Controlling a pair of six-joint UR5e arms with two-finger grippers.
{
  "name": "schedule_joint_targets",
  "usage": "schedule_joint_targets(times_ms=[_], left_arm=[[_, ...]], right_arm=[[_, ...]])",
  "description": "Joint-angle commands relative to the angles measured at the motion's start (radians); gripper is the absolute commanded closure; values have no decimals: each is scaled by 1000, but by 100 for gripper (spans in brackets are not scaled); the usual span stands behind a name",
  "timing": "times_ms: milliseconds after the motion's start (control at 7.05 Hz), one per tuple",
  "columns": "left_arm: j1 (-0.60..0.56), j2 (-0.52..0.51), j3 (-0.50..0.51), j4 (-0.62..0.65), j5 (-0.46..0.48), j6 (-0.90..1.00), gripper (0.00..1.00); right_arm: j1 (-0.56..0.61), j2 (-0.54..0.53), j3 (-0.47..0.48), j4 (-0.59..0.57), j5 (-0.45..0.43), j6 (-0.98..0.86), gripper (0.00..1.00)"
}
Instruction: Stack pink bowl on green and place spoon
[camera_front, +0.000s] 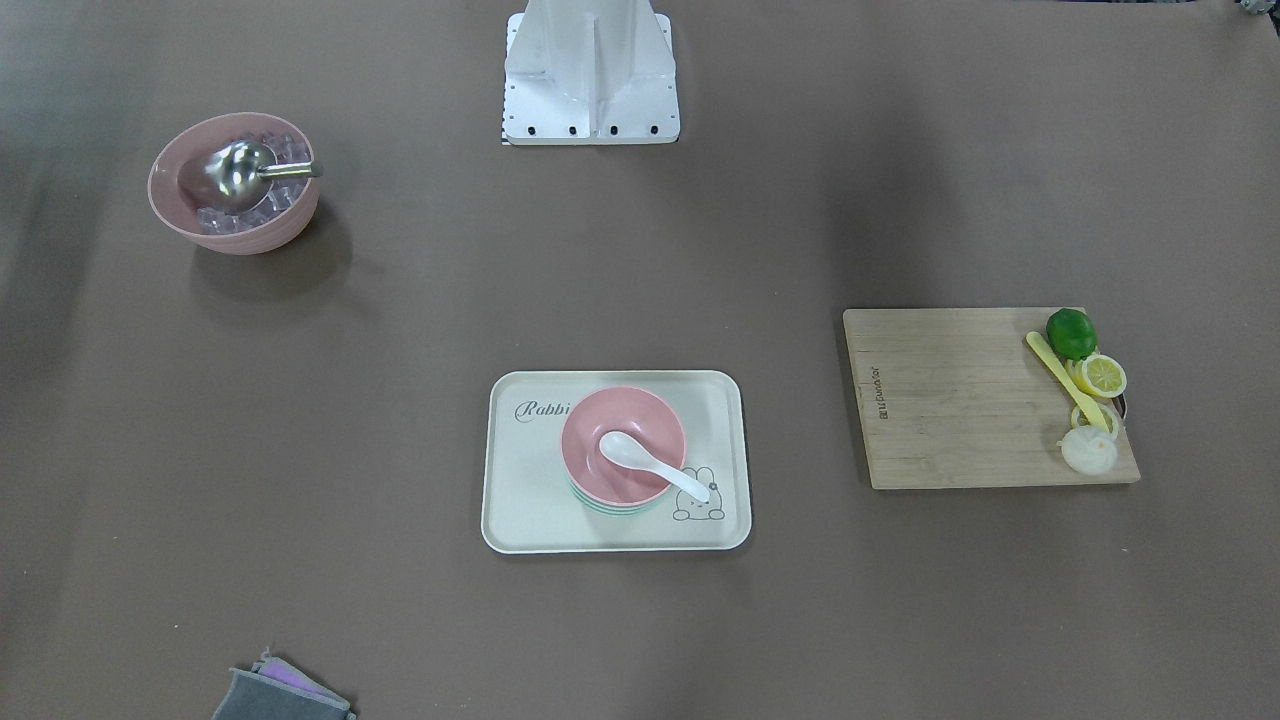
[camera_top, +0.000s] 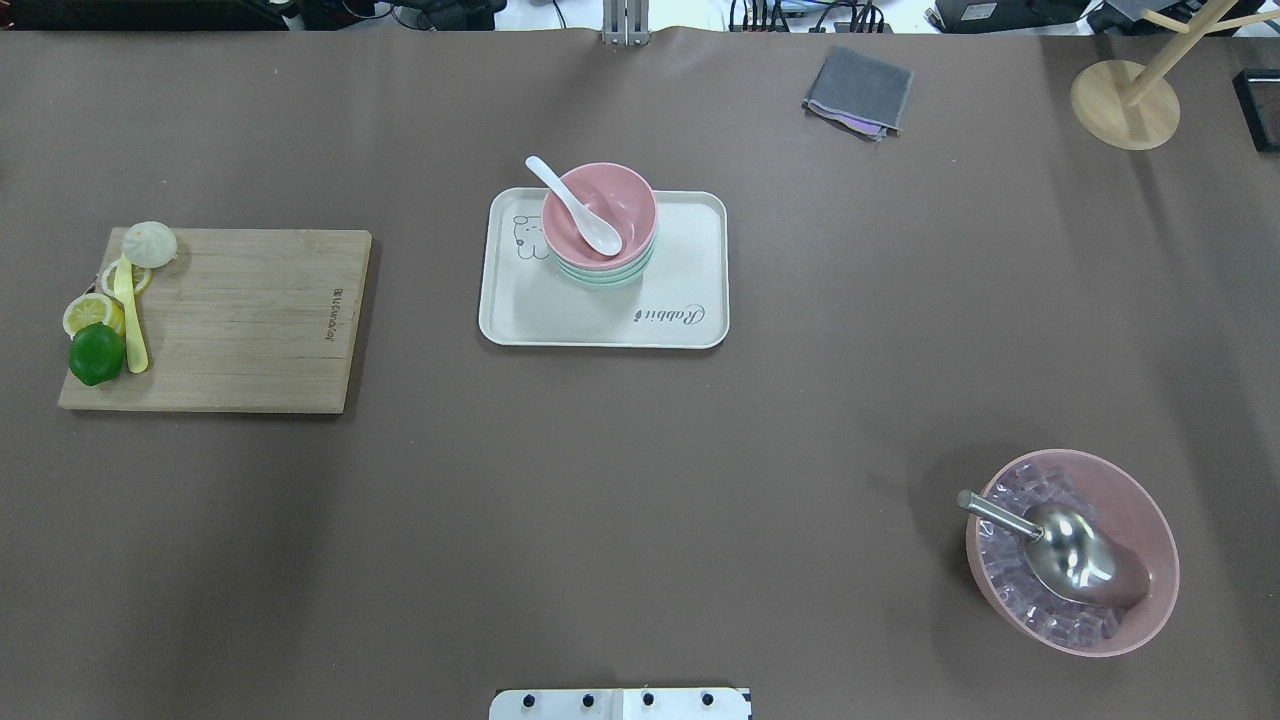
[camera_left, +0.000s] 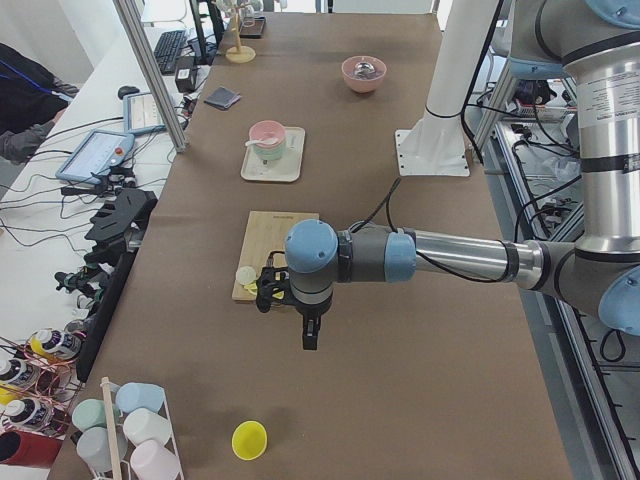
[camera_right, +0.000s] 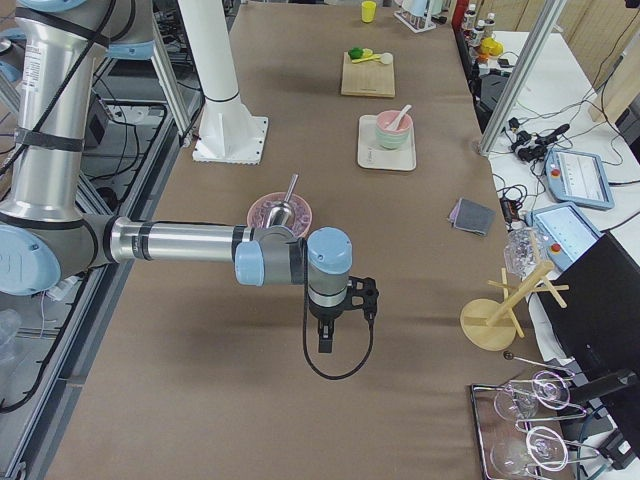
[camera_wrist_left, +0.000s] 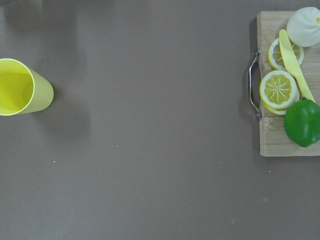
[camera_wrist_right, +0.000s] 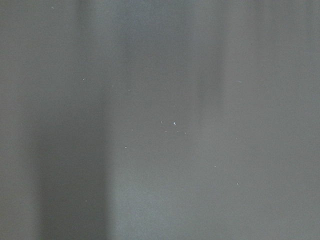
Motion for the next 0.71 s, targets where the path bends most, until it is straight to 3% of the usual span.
schedule_joint_targets(times_ms=[0, 568], left_arm=[[0, 0, -1, -1, 0, 0, 2], [0, 0, -10, -1, 0, 0, 2]], right_arm=[[0, 1, 0, 0, 0, 0, 0], [0, 1, 0, 2, 0, 0, 0]])
